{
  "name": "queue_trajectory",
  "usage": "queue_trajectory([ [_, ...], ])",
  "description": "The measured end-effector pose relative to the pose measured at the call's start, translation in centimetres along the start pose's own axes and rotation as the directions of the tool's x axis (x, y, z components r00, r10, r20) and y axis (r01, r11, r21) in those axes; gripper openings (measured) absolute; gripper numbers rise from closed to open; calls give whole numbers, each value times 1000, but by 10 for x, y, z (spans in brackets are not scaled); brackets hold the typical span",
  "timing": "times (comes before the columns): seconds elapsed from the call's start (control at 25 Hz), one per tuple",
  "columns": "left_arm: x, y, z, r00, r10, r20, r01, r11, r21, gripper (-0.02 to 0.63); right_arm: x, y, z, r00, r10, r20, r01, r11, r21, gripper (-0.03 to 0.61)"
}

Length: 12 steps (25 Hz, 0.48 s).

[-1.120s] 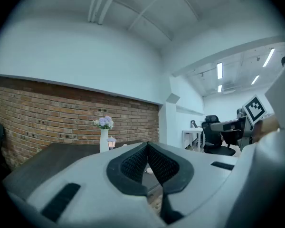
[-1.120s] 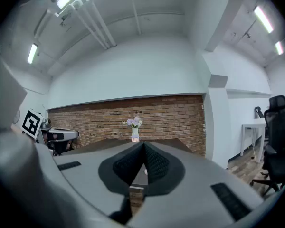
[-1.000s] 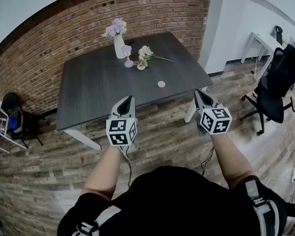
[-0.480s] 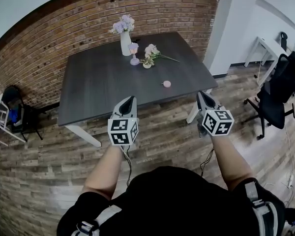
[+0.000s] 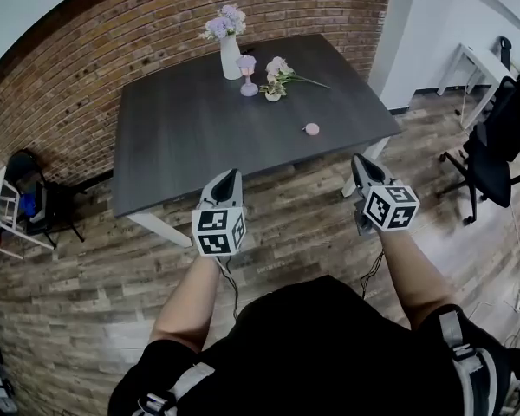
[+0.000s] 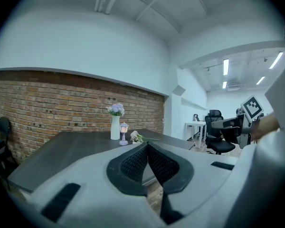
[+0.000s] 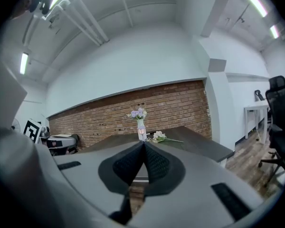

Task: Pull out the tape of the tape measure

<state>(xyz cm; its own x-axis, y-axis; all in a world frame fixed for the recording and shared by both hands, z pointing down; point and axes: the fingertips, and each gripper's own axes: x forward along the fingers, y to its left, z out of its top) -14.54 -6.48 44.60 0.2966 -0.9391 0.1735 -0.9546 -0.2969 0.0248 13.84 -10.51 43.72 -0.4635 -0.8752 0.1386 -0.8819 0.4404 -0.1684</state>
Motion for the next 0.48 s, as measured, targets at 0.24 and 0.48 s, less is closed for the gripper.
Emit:
queue_trajectory([
  [0.24, -4, 36, -19, 999, 5, -44, -6, 999, -36, 8, 11, 16, -29, 999, -44, -26, 45, 997, 67, -2],
  [0.48, 32, 30, -34, 996, -46, -83, 44, 999, -30, 9, 40, 11, -49, 997, 7, -75, 0, 996, 93, 179],
])
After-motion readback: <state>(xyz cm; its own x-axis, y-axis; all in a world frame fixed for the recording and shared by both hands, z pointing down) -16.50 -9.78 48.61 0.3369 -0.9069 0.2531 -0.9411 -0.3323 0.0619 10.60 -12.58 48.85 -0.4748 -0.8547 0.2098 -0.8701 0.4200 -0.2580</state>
